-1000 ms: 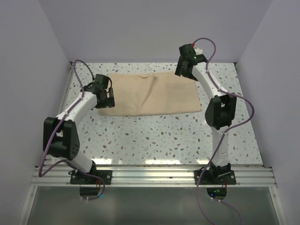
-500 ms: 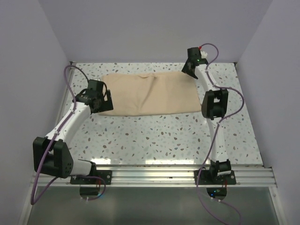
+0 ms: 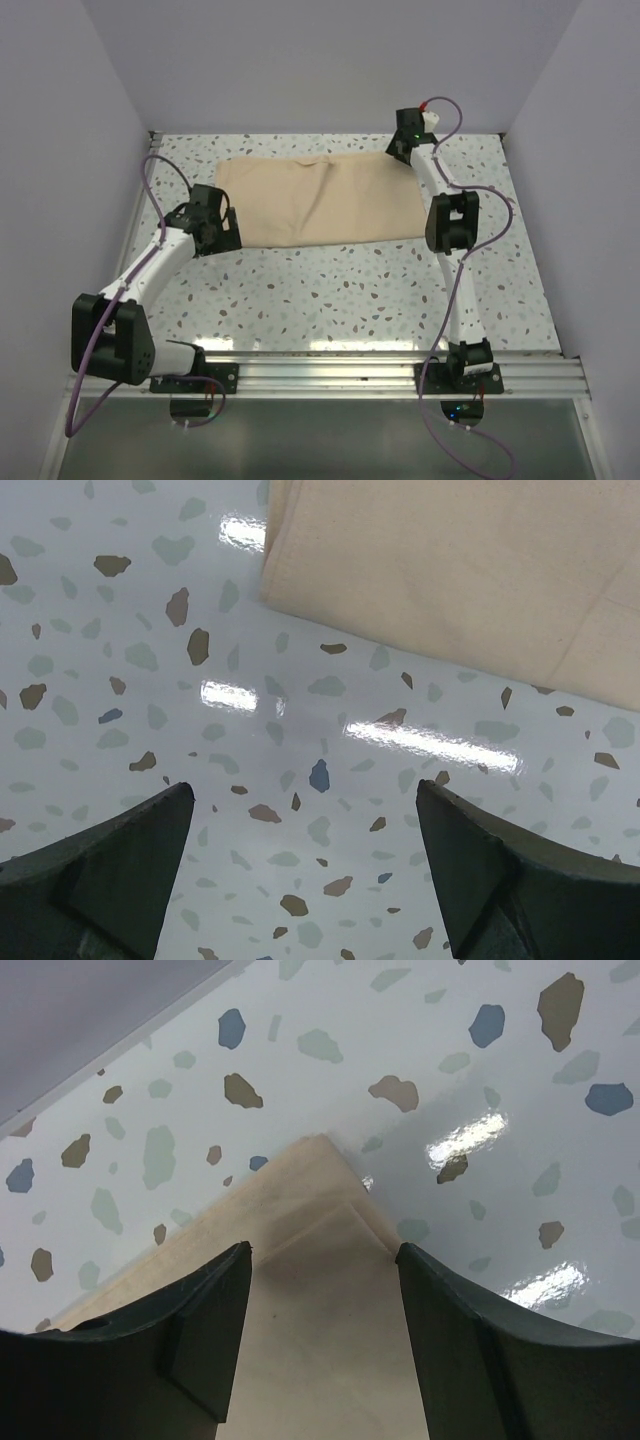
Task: Open and lay out the surgical kit
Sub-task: Open the surgical kit at the center of the board.
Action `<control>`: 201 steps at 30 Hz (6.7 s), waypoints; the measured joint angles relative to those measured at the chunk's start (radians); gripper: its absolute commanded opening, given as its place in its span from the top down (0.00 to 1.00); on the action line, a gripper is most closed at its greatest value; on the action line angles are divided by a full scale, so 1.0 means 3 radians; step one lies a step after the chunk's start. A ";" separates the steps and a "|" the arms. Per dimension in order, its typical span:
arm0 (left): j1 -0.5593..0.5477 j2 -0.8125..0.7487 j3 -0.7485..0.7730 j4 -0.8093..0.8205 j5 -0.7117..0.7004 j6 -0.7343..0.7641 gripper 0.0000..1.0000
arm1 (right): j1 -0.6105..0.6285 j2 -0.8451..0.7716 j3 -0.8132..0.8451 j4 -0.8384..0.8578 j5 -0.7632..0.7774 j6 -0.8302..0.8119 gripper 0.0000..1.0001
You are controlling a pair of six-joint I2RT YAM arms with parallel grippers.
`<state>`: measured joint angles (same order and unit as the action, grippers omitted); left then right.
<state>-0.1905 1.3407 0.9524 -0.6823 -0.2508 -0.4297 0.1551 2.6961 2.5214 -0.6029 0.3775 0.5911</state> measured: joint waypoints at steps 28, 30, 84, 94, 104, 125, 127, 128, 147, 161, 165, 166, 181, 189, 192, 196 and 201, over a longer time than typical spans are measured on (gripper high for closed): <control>0.0000 -0.0224 -0.0132 -0.0126 0.0074 -0.0192 0.05 | -0.0037 -0.0003 -0.0182 0.0219 0.0263 -0.0263 1.00; 0.0000 -0.0273 -0.0148 -0.0144 0.0080 -0.0195 0.05 | -0.0037 -0.0043 -0.0247 0.0212 0.0292 -0.0313 1.00; 0.0000 -0.0993 -0.0319 -0.0127 0.0132 -0.0228 0.03 | 0.1544 -0.2275 -0.2766 0.0238 -0.1039 -0.0771 0.19; 0.0000 -0.1002 -0.0322 -0.0128 0.0130 -0.0228 0.03 | 0.1614 -0.1860 -0.2609 -0.0161 -0.0765 -0.0905 0.48; -0.0001 -0.0997 -0.0323 -0.0127 0.0130 -0.0228 0.03 | 0.1612 -0.1713 -0.2612 -0.0150 -0.0688 -0.0928 0.61; -0.0006 -0.0960 -0.0324 -0.0128 0.0130 -0.0228 0.03 | 0.1623 -0.1536 -0.2070 -0.0543 -0.0369 -0.0973 1.00; -0.0008 -0.0960 -0.0324 -0.0128 0.0130 -0.0228 0.03 | 0.1623 -0.1540 -0.1943 -0.0632 -0.0223 -0.1019 1.00; -0.0008 -0.0960 -0.0324 -0.0128 0.0130 -0.0228 0.03 | 0.1620 -0.1548 -0.1864 -0.0675 -0.0108 -0.1058 1.00; -0.0089 -0.1320 0.0122 -0.0387 -0.0280 -0.0488 0.01 | 0.0463 -0.1427 -0.0570 -0.0687 0.1410 -0.1283 0.01; -0.0089 -0.1216 -0.0092 -0.0099 0.0106 -0.0627 0.12 | 0.1489 -0.2789 -0.2883 -0.0359 0.0083 -0.0787 0.08; -0.0089 -0.1230 -0.0104 -0.0102 0.0079 -0.0640 0.14 | 0.1465 -0.2701 -0.3057 -0.0334 -0.0102 -0.0687 0.17; -0.0089 -0.1242 -0.0116 -0.0100 0.0078 -0.0645 0.14 | 0.1434 -0.2635 -0.3059 -0.0332 -0.0121 -0.0674 0.20; -0.0089 -0.1624 -0.0239 -0.0244 -0.0079 -0.0687 0.14 | 0.1584 -0.2000 -0.2797 -0.0345 -0.0387 -0.0594 0.21; -0.0089 -0.1642 -0.0277 -0.0326 -0.0139 -0.0684 0.14 | 0.1680 -0.1745 -0.2584 -0.0376 -0.0348 -0.0573 0.29; -0.0089 -0.1648 -0.0278 -0.0340 -0.0148 -0.0683 0.14 | 0.1684 -0.1653 -0.2529 -0.0412 -0.0296 -0.0579 0.39; -0.0089 -0.1668 -0.0278 -0.0361 -0.0154 -0.0682 0.13 | 0.1684 -0.1640 -0.2490 -0.0492 -0.0178 -0.0603 0.50; -0.0089 -0.1667 -0.0280 -0.0366 -0.0154 -0.0674 0.14 | 0.1684 -0.1640 -0.2490 -0.0533 -0.0080 -0.0637 0.63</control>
<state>-0.2173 0.8406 0.8684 -0.7921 -0.2970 -0.6319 0.6601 2.2040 1.7744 -0.7628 0.3534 0.4000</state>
